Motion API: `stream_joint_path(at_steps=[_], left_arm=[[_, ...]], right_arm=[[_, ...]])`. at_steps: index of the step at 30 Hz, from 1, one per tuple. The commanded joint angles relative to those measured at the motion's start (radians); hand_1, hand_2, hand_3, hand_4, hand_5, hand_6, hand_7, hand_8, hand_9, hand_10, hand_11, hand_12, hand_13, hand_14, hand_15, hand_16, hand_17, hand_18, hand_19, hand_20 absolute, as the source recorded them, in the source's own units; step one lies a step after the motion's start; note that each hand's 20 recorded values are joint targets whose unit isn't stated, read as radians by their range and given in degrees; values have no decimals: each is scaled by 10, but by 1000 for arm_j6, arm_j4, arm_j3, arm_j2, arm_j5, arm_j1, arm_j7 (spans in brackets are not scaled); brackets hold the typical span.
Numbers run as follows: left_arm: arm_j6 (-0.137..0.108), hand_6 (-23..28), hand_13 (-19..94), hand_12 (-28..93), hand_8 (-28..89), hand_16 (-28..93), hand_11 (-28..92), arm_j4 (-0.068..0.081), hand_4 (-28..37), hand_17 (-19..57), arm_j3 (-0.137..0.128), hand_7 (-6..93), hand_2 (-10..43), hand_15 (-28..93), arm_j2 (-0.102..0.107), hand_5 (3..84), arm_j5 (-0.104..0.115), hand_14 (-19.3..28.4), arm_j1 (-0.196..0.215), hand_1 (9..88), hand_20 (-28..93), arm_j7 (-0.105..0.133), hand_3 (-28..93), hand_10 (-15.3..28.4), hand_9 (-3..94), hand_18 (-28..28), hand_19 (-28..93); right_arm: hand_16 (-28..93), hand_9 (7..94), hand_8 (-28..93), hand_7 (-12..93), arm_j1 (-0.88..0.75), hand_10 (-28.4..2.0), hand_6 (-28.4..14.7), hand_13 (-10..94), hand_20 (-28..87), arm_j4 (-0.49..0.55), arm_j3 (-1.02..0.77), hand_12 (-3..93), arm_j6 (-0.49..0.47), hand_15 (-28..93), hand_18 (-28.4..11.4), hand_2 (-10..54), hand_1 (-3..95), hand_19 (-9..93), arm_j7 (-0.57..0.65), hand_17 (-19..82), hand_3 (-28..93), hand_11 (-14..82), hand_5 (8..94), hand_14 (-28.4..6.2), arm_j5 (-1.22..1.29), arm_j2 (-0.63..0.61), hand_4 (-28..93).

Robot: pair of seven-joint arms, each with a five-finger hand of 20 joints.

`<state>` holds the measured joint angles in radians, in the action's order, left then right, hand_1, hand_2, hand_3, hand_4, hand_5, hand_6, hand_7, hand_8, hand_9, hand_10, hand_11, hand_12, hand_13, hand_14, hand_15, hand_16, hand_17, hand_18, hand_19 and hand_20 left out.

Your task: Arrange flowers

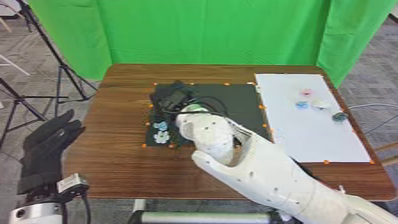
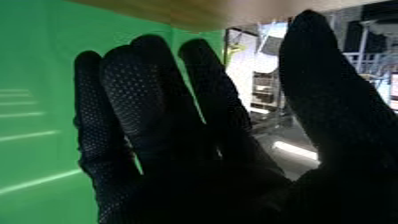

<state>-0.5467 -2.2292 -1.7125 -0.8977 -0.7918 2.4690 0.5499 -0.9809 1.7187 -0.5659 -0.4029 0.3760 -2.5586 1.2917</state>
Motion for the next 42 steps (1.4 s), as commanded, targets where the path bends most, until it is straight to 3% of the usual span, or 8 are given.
stream_joint_path(at_steps=[1,13,15,31,35,36,42], left_arm=[[-20,100,253,79,-110,-157,374,-16,-168,-91,2,177,27,626,-15,407,4,272,36,262,28,7,832,199,370,217,573],[-24,100,253,80,-110,-157,372,-28,-171,-91,3,177,29,625,-24,406,-8,272,51,263,30,-6,831,199,370,217,571],[-28,100,253,81,-110,-157,372,-25,-169,-91,13,177,28,625,-11,406,-2,272,45,262,30,0,833,199,369,217,571],[-36,99,253,81,-110,-157,371,-24,-166,-91,21,178,27,625,-7,406,6,272,49,265,31,23,831,199,369,217,571],[-49,100,253,81,-111,-157,371,-20,-167,-91,36,178,27,625,17,406,30,271,43,265,31,45,831,199,369,217,571],[-46,99,253,81,-111,-157,372,-20,-167,-91,34,178,28,625,13,406,24,271,44,266,31,38,831,199,369,217,571],[-48,100,254,81,-110,-157,372,-19,-166,-91,32,178,28,626,10,406,29,272,51,267,31,47,830,199,369,217,572]], right_arm=[[127,503,-103,164,-15,-222,-97,564,-68,65,-137,162,-28,768,-223,-45,304,807,-20,215,821,228,513,-155,49,-94,-243],[119,508,-100,163,-100,-215,-95,573,-41,129,-255,165,29,769,-216,-25,299,800,43,223,829,223,510,-149,180,-304,-238],[119,509,-101,165,-109,-215,-94,573,-38,126,-262,164,61,769,-216,-25,300,800,74,224,830,223,511,-149,209,-351,-239],[121,521,-107,179,-194,-210,-90,591,-26,95,-363,164,132,775,-210,-26,309,806,199,240,836,234,514,-141,277,-556,-240],[124,509,-107,176,-229,-210,-93,591,-26,87,-413,164,92,777,-210,-30,310,808,221,239,837,230,507,-141,281,-592,-241],[125,501,-106,174,-249,-213,-94,587,-26,85,-432,164,89,779,-210,-31,310,808,218,238,838,228,502,-141,276,-600,-241],[125,458,-103,168,-300,-225,-98,566,-24,72,-477,163,66,788,-211,-47,311,810,250,229,839,206,479,-144,289,-655,-247]])
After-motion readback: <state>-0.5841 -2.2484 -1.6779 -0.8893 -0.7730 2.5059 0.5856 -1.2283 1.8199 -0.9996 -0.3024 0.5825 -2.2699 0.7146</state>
